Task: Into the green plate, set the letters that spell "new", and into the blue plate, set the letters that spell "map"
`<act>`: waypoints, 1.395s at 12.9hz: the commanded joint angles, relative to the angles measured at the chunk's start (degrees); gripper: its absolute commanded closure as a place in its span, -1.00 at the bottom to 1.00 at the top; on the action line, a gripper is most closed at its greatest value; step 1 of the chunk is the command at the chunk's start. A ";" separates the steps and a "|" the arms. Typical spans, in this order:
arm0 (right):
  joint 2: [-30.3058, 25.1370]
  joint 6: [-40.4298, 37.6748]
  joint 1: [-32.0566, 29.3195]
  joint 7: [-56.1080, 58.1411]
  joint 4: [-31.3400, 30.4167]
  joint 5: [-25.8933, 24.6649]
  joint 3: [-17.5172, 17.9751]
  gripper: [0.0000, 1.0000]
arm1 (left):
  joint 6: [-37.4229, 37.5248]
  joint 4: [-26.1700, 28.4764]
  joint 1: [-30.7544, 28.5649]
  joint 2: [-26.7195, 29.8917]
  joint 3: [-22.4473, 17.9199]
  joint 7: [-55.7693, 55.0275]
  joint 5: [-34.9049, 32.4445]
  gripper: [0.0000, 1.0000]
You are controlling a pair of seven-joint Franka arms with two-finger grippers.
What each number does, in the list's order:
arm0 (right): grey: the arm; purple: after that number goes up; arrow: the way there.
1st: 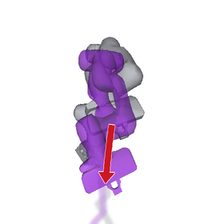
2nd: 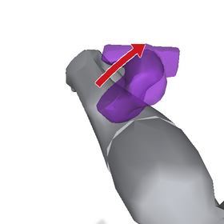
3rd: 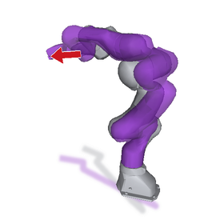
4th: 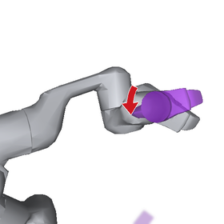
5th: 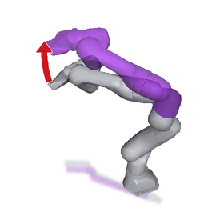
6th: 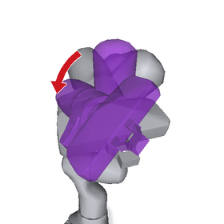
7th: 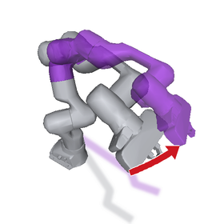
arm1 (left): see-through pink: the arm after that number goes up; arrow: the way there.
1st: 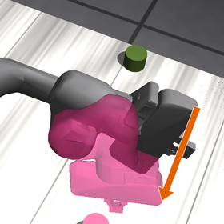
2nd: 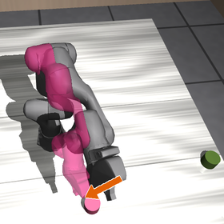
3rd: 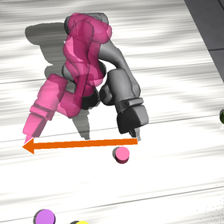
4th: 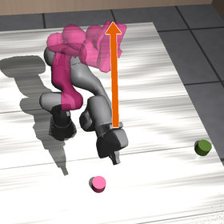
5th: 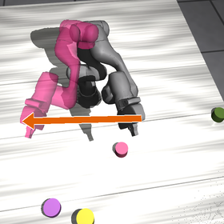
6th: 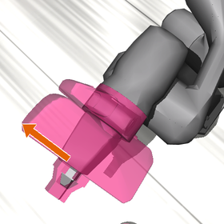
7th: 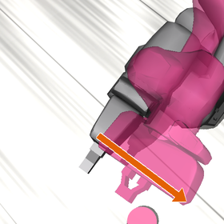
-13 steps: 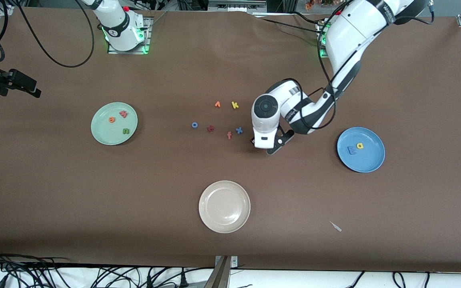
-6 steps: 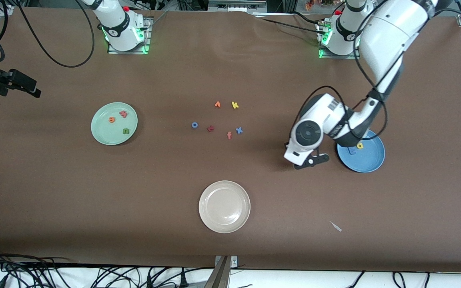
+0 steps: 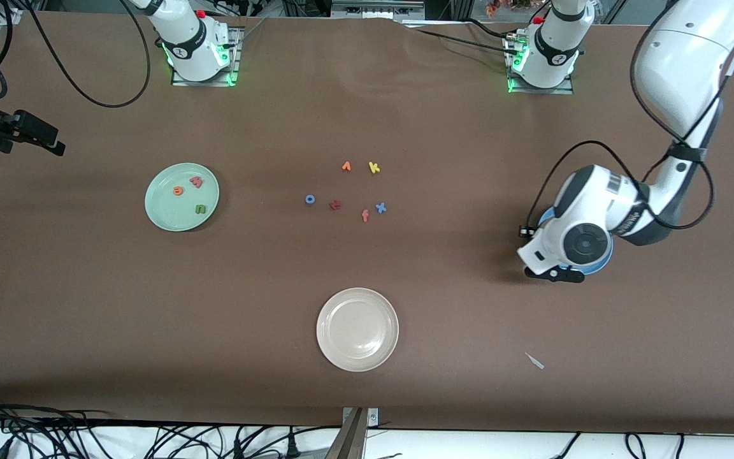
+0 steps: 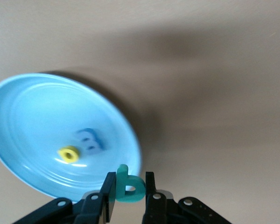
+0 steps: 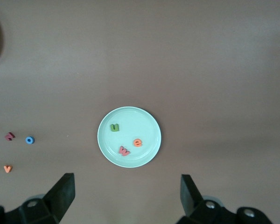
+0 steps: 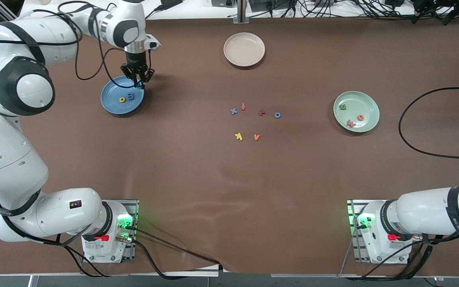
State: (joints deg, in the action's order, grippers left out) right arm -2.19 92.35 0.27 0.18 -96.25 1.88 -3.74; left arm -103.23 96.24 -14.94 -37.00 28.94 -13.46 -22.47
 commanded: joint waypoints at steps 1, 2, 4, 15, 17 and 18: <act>-0.45 -0.07 0.17 0.26 -0.34 -0.03 -0.13 -1.00 | 1.01 0.88 -2.81 1.14 -0.02 10.35 0.76 0.88; -0.28 -0.07 0.08 0.26 -0.34 -0.03 -0.22 -1.00 | 1.01 0.88 -3.60 0.80 -0.28 13.34 0.32 0.86; -0.28 -0.07 0.08 0.17 -0.34 -0.03 -0.22 -1.00 | 0.84 0.97 -5.01 -0.08 -0.29 16.00 -1.87 0.61; -0.28 -0.16 -0.01 0.17 -0.34 0.06 -0.31 -1.00 | 9.97 -6.41 -6.95 0.18 0.33 18.38 0.66 -1.00; -0.28 -0.16 -0.01 0.35 -0.34 0.06 -0.31 -1.00 | 11.11 -7.20 -6.60 0.96 -0.02 18.12 1.55 -1.00; -0.28 -0.16 -0.01 0.78 -0.34 -0.03 -0.31 -1.00 | 12.16 -7.64 -7.12 1.32 0.33 18.12 2.33 -1.00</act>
State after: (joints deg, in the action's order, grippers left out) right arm -2.05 92.35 0.25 0.18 -96.25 1.88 -3.84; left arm -93.50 89.60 -21.79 -37.09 29.16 3.80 -22.26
